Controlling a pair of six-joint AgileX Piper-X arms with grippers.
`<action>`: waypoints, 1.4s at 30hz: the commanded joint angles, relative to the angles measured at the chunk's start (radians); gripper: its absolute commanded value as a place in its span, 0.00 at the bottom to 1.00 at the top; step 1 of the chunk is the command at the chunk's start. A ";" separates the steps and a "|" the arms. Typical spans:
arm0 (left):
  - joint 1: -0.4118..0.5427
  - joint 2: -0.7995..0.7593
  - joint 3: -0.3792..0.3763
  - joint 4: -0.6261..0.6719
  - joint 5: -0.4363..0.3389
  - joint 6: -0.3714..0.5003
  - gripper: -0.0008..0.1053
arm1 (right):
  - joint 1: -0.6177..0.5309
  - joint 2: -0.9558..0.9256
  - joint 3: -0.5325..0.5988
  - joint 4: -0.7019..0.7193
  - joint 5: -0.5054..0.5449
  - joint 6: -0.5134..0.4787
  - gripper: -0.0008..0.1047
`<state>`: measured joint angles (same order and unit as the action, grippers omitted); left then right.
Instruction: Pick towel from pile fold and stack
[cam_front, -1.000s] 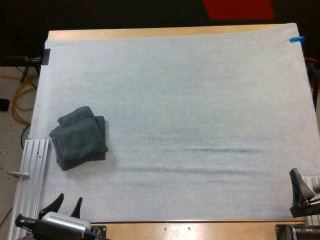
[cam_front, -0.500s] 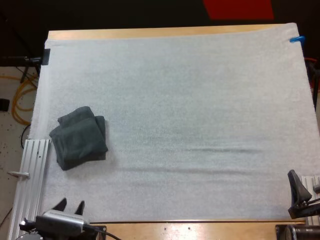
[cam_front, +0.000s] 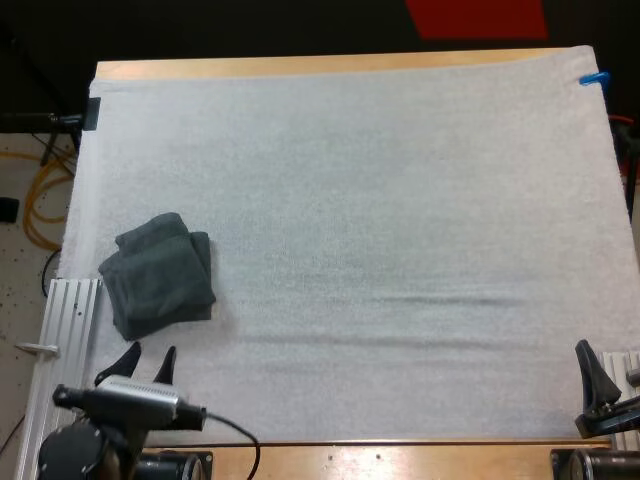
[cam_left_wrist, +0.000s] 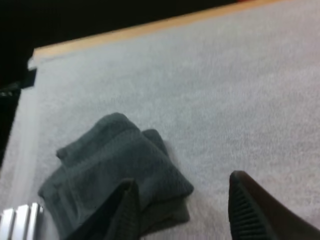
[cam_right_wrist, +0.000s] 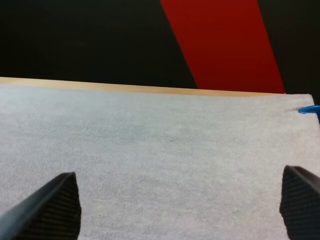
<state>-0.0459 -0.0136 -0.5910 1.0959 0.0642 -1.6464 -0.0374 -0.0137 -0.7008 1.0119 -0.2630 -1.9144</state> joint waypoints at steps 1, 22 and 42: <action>0.003 -0.138 0.019 -0.029 -0.009 -0.001 0.38 | -0.004 -0.031 0.008 -0.012 -0.004 -0.013 0.76; 0.003 -0.138 0.094 -0.113 -0.038 0.010 0.38 | -0.004 -0.031 0.178 0.014 -0.004 0.080 0.76; 0.003 -0.138 0.094 -0.113 -0.038 0.010 0.38 | -0.004 -0.031 0.178 0.014 -0.004 0.080 0.76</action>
<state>-0.0459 -0.0118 -0.4947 0.9920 0.0346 -1.6381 -0.0374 -0.0121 -0.5222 1.0295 -0.2630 -1.8341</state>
